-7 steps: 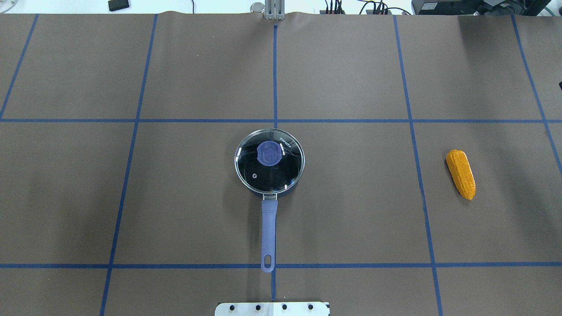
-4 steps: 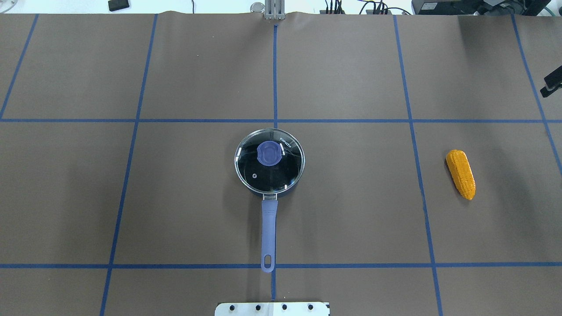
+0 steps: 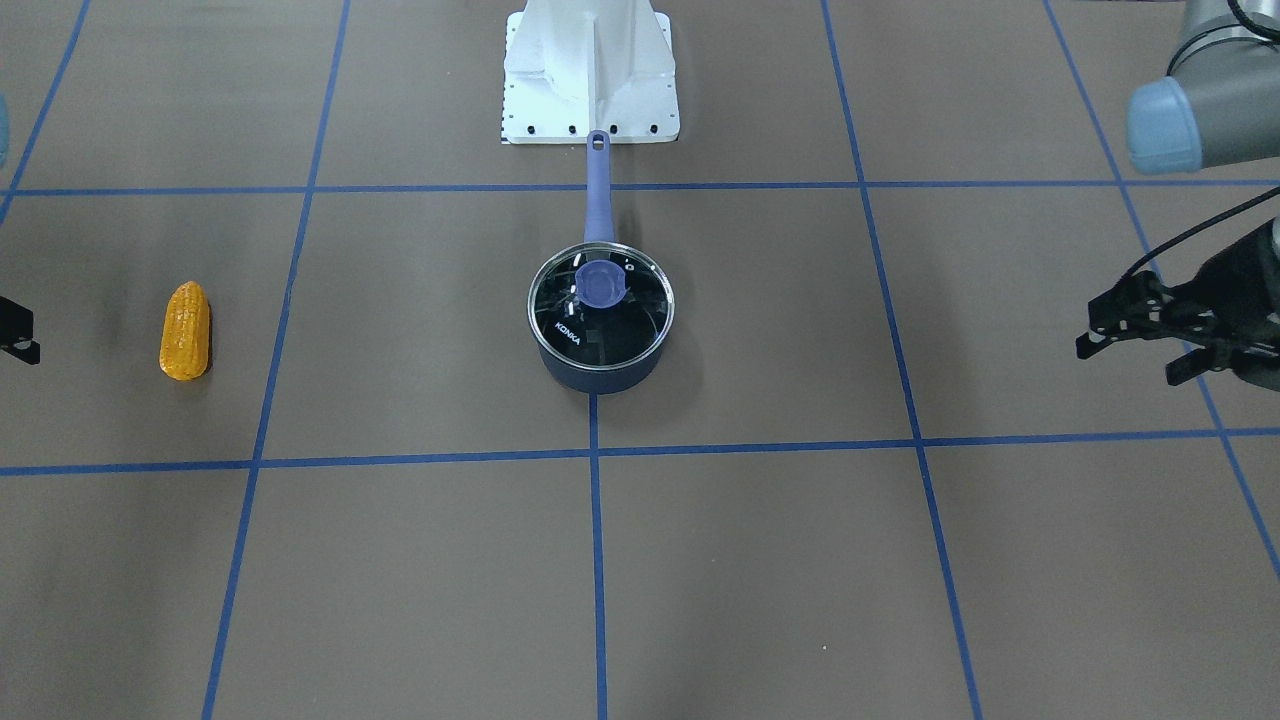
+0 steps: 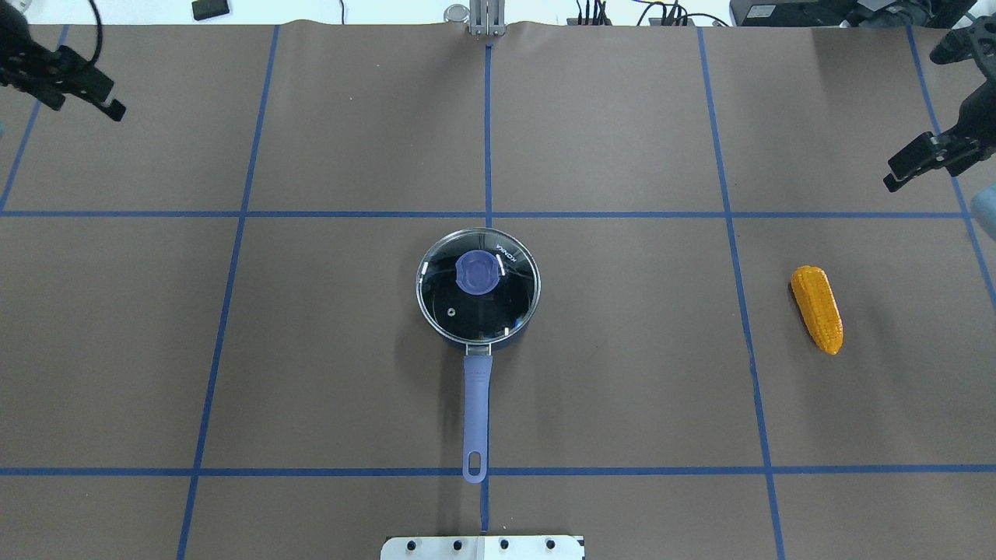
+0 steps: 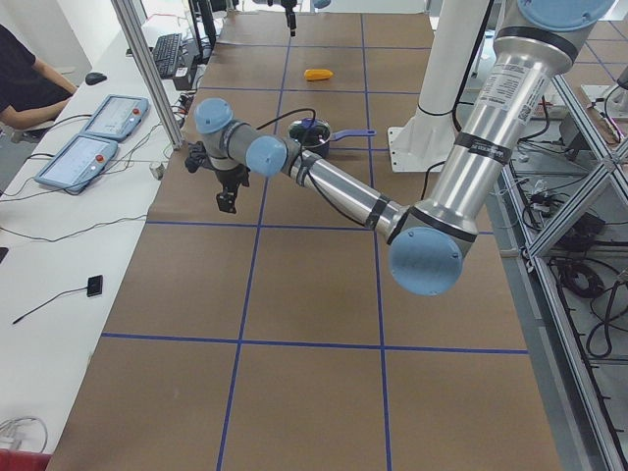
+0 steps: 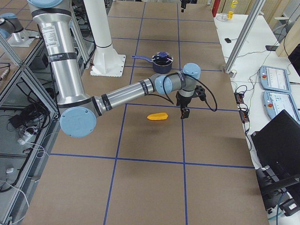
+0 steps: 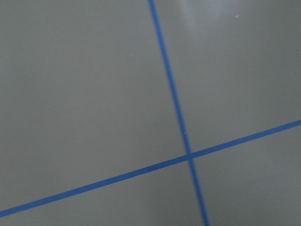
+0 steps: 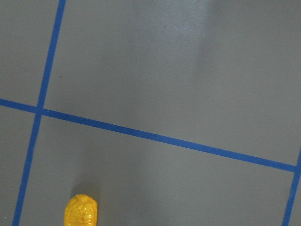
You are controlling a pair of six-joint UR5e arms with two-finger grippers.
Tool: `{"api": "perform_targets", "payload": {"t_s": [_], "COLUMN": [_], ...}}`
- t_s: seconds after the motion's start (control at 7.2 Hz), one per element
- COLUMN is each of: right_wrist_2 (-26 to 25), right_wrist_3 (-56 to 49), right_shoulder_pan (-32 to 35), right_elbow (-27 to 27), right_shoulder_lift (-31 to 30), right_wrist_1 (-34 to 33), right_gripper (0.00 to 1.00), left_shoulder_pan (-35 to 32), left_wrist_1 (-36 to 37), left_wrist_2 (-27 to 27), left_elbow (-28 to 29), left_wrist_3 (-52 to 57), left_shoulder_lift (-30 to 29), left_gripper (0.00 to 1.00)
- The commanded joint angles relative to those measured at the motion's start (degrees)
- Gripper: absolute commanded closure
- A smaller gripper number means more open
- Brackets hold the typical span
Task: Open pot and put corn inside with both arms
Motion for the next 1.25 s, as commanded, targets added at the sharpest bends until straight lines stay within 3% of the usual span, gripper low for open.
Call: {"api": "perform_targets", "payload": {"t_s": [0.0, 0.28, 0.56, 0.83, 1.11], "right_wrist_2": [-0.1, -0.45, -6.22, -6.34, -5.99], "right_wrist_3": [0.25, 0.69, 12.49, 13.87, 14.75], "right_shoulder_pan": [-1.09, -3.7, -8.88, -10.58, -12.51], "right_elbow": [1.12, 1.56, 3.57, 3.75, 2.36], "right_shoulder_lift": [-0.14, -0.22, -0.05, -0.4, -2.76], "right_wrist_1": [0.09, 0.0, 0.09, 0.18, 5.68], "right_gripper": [0.0, 0.0, 0.0, 0.0, 0.01], "left_shoulder_pan": [5.98, 12.14, 19.07, 23.3, 28.14], "left_wrist_1": [4.16, 3.99, 3.99, 4.08, 4.6], "left_wrist_2": [2.16, 7.5, 13.39, 14.55, 17.89], "left_elbow": [0.76, 2.34, 3.32, 3.32, 3.14], "left_wrist_3": [-6.0, -14.85, -23.21, -28.67, -34.14], "left_shoulder_lift": [-9.07, -15.84, -21.12, -23.68, -24.92], "left_gripper": [0.0, 0.0, 0.0, 0.0, 0.0]}}
